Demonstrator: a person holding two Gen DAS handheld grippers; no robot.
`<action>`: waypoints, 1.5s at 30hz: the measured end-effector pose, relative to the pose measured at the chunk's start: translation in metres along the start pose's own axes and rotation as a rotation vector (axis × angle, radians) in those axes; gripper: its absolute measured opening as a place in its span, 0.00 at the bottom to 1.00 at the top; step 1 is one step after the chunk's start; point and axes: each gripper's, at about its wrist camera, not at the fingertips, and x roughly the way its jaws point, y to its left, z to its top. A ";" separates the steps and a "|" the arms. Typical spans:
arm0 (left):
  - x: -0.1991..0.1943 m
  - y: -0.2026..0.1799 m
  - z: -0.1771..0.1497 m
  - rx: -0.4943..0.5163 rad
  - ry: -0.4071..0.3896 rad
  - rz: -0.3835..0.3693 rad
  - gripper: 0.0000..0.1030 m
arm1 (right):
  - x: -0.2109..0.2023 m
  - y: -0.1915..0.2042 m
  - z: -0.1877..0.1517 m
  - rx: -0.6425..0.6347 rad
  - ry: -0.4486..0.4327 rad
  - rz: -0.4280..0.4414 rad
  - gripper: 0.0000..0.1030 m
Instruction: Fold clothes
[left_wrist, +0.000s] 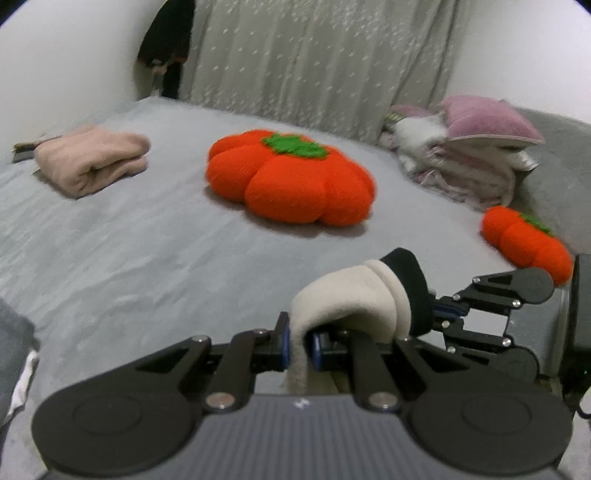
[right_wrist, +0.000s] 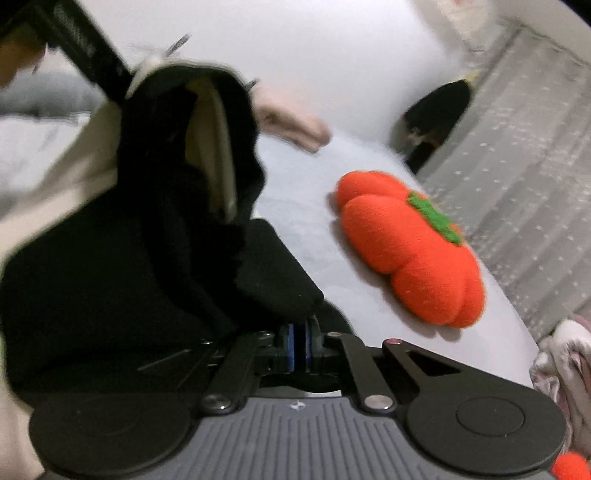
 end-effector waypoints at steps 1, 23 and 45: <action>-0.004 -0.002 0.000 0.005 -0.018 -0.021 0.10 | -0.008 -0.003 0.000 0.016 -0.015 -0.018 0.06; -0.010 -0.062 -0.008 0.066 -0.074 -0.318 0.17 | -0.241 -0.015 0.013 0.179 -0.184 -0.398 0.05; 0.040 -0.152 -0.057 0.171 0.171 -0.399 0.70 | -0.254 -0.023 -0.061 0.518 -0.103 -0.463 0.05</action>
